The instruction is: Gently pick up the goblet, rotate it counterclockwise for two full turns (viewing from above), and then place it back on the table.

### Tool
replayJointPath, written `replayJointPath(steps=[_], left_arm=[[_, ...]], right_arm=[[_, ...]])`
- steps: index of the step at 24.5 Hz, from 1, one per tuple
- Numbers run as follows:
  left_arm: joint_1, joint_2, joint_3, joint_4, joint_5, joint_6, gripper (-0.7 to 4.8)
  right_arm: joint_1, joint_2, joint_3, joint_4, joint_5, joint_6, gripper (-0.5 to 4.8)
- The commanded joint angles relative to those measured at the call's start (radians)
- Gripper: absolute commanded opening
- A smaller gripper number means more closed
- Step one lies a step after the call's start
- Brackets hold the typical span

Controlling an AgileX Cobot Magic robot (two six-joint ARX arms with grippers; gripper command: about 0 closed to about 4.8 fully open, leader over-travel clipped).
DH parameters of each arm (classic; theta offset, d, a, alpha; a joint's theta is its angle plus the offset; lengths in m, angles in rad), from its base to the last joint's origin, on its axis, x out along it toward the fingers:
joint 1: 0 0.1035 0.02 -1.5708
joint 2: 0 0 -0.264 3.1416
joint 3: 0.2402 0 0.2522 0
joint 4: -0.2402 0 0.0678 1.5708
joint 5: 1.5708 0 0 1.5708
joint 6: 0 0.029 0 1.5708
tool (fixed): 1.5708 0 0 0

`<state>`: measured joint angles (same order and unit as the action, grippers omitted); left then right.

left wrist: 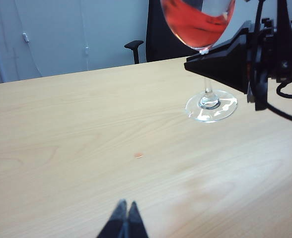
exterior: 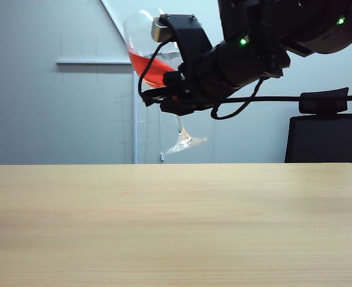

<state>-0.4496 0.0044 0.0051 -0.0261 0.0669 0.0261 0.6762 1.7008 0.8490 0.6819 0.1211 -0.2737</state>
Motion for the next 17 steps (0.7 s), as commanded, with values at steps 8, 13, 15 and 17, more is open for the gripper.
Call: replayJointPath(steps=[8, 13, 15, 17], left_arm=[[0.000, 0.002, 0.004, 0.014, 0.000, 0.000, -0.05], [0.000, 0.002, 0.004, 0.013, 0.001, 0.000, -0.05], [0.000, 0.002, 0.004, 0.013, 0.000, 0.000, -0.05], [0.000, 0.002, 0.004, 0.014, 0.000, 0.000, -0.05]], right_arm=[[0.018, -0.010, -0.143, 0.326, -0.042, 0.154, -0.08], [-0.045, 0.029, -0.194, 0.484, -0.198, 0.370, -0.08], [-0.057, 0.062, -0.190, 0.529, -0.208, 0.375, -0.08], [-0.066, 0.097, -0.183, 0.555, -0.210, 0.375, -0.08]])
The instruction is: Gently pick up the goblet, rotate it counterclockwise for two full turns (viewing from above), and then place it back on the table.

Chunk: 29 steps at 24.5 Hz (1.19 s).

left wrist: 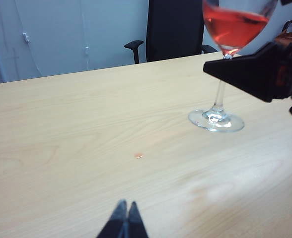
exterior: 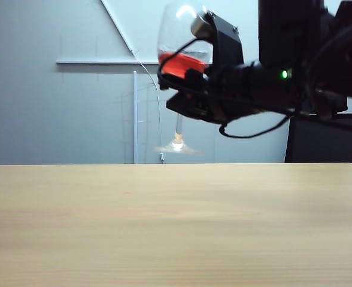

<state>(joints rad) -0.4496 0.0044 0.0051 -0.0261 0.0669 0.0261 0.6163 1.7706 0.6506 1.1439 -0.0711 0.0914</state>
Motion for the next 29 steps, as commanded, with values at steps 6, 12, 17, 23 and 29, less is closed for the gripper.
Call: replayJointPath(steps=[6, 12, 17, 23, 29], left_arm=[[0.000, 0.002, 0.004, 0.014, 0.001, 0.000, -0.05], [0.000, 0.002, 0.004, 0.015, 0.000, 0.000, -0.05], [0.000, 0.002, 0.004, 0.016, 0.000, 0.000, -0.05], [0.000, 0.002, 0.004, 0.016, 0.000, 0.000, -0.05], [0.000, 0.002, 0.004, 0.016, 0.000, 0.000, -0.05]], right_arm=[[-0.014, 0.141, 0.053, 0.126, -0.049, 0.010, -0.07], [-0.015, 0.235, 0.080, 0.190, -0.062, 0.000, -0.07], [-0.015, 0.270, 0.107, 0.197, -0.061, -0.073, -0.07], [-0.015, 0.314, 0.167, 0.192, -0.066, -0.103, -0.07], [-0.015, 0.321, 0.177, 0.175, -0.065, -0.103, -0.07]])
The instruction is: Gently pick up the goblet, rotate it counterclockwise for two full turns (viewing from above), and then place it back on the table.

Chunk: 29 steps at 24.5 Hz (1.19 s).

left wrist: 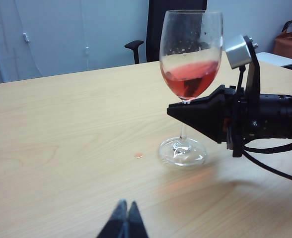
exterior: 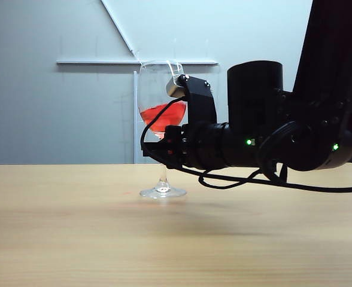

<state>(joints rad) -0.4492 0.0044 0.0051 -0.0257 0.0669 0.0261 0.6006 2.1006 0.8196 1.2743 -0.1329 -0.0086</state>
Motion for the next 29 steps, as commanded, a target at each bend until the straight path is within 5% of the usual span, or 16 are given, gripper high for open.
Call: replayJointPath(steps=[1, 10, 21, 29], left_arm=[[0.000, 0.002, 0.004, 0.016, 0.000, 0.000, -0.05], [0.000, 0.002, 0.004, 0.016, 0.000, 0.000, -0.05], [0.000, 0.002, 0.004, 0.016, 0.000, 0.000, -0.05], [0.000, 0.002, 0.004, 0.016, 0.000, 0.000, -0.05]], right_arm=[[0.001, -0.009, 0.008, 0.037, -0.004, -0.003, -0.07], [0.002, -0.009, 0.007, 0.025, -0.003, -0.002, -0.04], [0.002, -0.010, -0.007, 0.011, 0.002, -0.002, 1.22], [0.004, -0.101, -0.164, 0.047, 0.007, 0.004, 1.29]])
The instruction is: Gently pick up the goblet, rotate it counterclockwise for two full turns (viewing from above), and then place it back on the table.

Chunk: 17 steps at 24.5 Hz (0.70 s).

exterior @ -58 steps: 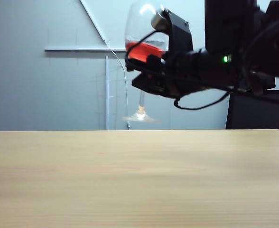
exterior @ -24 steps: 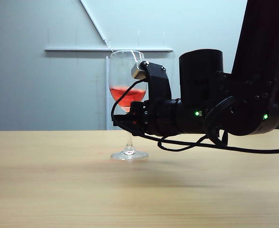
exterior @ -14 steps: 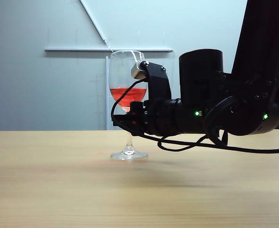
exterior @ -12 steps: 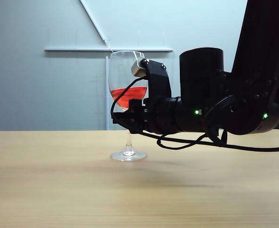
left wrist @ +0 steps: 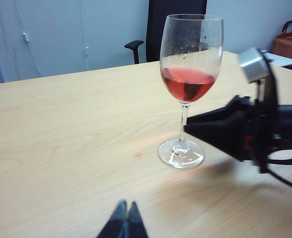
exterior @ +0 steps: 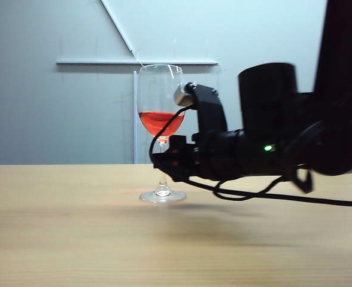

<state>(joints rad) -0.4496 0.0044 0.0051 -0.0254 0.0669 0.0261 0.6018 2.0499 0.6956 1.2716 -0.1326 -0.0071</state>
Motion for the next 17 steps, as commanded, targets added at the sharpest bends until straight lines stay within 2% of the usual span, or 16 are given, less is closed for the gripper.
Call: replayJointPath(steps=[1, 10, 11, 13, 15, 17], left_arm=[[0.001, 0.002, 0.004, 0.016, 0.000, 0.000, -0.05], [0.002, 0.002, 0.004, 0.016, 0.000, 0.000, -0.05], [0.002, 0.002, 0.004, 0.016, 0.000, 0.000, -0.05], [0.002, 0.002, 0.004, 0.017, 0.000, 0.000, -0.05], [0.002, 0.002, 0.004, 0.022, 0.000, 0.000, -0.05], [0.002, 0.002, 0.004, 0.023, 0.000, 0.000, -0.05]], right_arm=[[0.003, -0.070, -0.061, 0.048, 0.022, 0.003, 1.29], [0.008, -0.344, -0.299, 0.005, 0.129, 0.003, 1.24], [0.008, -0.417, -0.347, -0.034, 0.163, 0.003, 1.00], [0.007, -0.512, -0.404, -0.077, 0.168, 0.003, 0.62], [0.008, -0.624, -0.456, -0.133, 0.167, 0.003, -0.11], [0.008, -0.741, -0.496, -0.209, 0.168, 0.003, -0.08]])
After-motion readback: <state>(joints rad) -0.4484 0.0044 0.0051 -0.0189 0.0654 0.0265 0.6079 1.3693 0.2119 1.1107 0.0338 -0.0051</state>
